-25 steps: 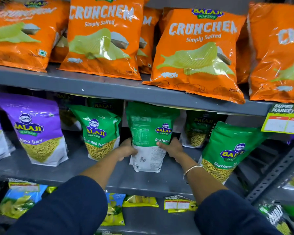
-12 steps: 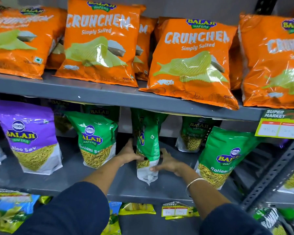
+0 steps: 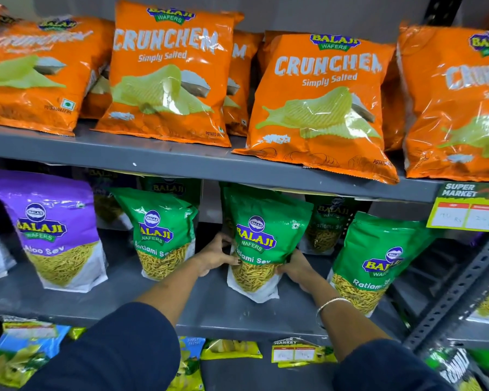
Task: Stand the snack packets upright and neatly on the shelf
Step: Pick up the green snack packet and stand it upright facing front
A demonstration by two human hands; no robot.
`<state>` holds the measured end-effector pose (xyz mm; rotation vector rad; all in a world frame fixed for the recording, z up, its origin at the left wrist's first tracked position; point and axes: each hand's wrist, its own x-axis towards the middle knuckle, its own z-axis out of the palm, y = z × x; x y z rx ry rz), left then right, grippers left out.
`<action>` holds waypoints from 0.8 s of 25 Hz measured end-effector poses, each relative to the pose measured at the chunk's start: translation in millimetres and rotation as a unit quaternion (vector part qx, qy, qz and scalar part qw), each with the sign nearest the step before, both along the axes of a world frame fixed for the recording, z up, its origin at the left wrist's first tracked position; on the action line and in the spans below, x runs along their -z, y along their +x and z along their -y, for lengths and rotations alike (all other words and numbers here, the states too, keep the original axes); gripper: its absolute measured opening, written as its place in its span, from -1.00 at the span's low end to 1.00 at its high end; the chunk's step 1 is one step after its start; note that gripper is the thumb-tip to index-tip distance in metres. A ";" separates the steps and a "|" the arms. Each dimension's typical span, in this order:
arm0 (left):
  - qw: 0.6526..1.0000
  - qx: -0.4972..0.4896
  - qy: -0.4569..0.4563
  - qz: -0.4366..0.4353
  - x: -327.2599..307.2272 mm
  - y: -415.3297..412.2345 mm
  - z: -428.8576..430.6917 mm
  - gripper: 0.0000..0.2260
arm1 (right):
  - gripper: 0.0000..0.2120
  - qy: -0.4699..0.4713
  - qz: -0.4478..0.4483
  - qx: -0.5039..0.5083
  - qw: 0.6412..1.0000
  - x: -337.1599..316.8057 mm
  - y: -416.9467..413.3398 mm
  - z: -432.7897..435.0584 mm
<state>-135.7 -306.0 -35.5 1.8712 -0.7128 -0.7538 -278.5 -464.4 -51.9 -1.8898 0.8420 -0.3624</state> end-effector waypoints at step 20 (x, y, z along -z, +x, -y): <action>0.999 0.000 0.015 0.049 9.1 -37.8 -14.2 -0.18 | -0.43 0.083 0.025 -0.087 0.992 -9.7 -29.5 -19.1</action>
